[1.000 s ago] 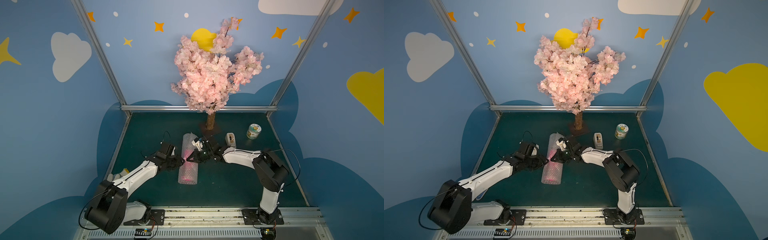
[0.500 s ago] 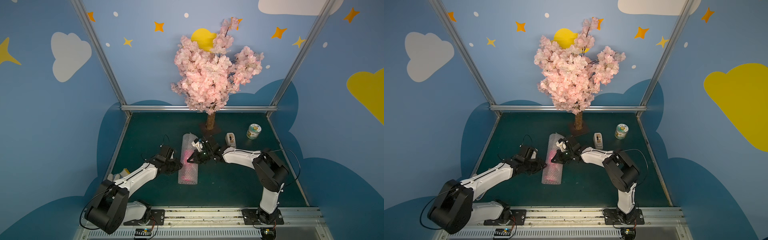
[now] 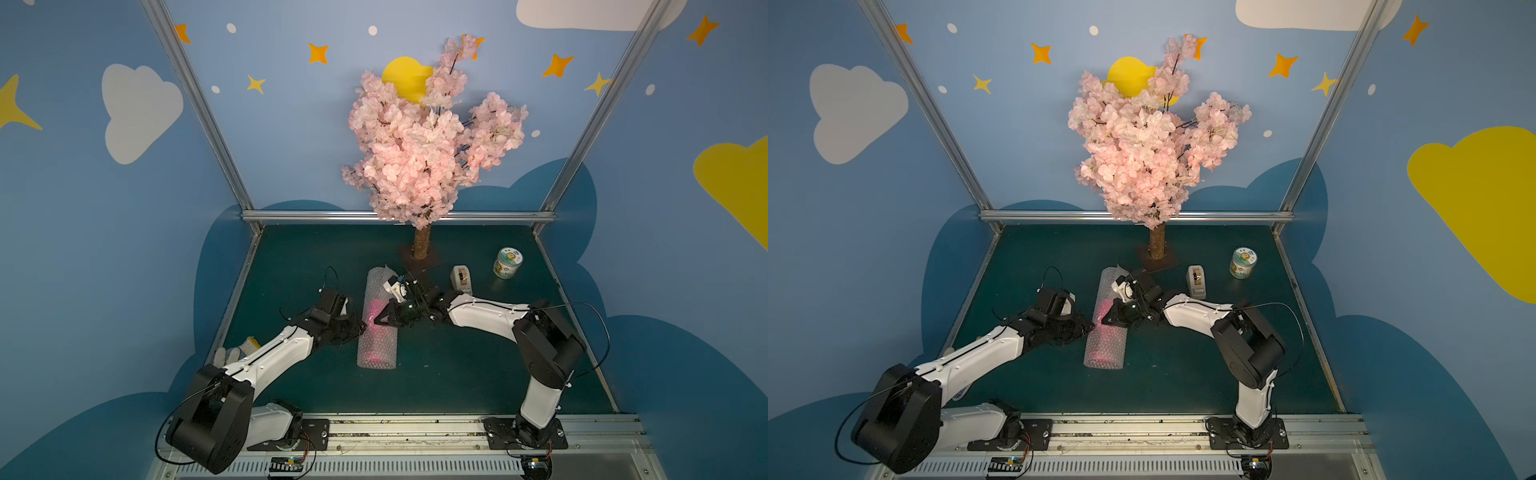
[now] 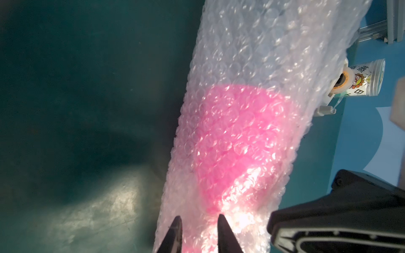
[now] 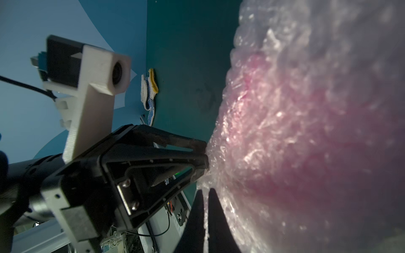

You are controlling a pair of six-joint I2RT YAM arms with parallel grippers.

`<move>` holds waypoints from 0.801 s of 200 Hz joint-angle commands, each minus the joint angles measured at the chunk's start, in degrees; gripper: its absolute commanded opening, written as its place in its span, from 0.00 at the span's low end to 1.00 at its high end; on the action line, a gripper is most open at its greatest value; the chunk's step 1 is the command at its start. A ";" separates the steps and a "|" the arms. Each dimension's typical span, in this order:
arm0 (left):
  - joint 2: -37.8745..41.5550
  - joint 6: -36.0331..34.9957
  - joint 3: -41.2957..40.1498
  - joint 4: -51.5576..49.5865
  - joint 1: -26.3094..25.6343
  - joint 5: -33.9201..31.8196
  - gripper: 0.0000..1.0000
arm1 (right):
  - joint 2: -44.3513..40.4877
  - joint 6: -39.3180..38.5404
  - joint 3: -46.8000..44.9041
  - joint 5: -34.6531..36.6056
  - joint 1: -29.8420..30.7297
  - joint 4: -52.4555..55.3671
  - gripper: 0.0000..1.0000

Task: Wrap wine glasses in bubble wrap
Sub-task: Stick the tape on the bubble wrap.

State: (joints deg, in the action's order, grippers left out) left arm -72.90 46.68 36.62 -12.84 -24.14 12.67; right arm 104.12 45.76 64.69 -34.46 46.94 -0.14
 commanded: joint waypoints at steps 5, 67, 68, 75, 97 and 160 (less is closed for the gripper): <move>-0.42 -0.20 0.61 -0.25 0.21 0.31 0.29 | -1.04 -0.85 -1.77 0.80 0.49 0.12 0.08; 0.52 -0.79 2.30 -1.73 0.20 0.31 0.30 | 2.28 -0.69 -2.20 0.36 0.08 -2.57 0.08; 0.55 -0.84 2.31 -1.74 0.17 1.12 0.30 | 2.21 -0.68 -2.20 0.40 0.13 -2.58 0.08; 0.67 -1.05 2.43 -1.82 0.08 2.23 0.32 | 1.54 -0.74 -2.12 0.64 0.13 -2.34 0.08; 0.70 -1.33 2.63 -2.02 -0.43 3.28 0.41 | -0.38 -1.75 -1.53 1.32 -0.01 -0.32 0.08; -4.65 -1.06 2.58 -0.17 -1.59 2.68 0.38 | -1.87 -0.79 -1.76 -0.30 -0.81 -1.20 0.12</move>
State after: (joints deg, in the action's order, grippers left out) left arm -76.88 46.28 38.44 -12.75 -25.63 14.90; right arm 105.21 44.95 62.57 -34.33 46.68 -1.48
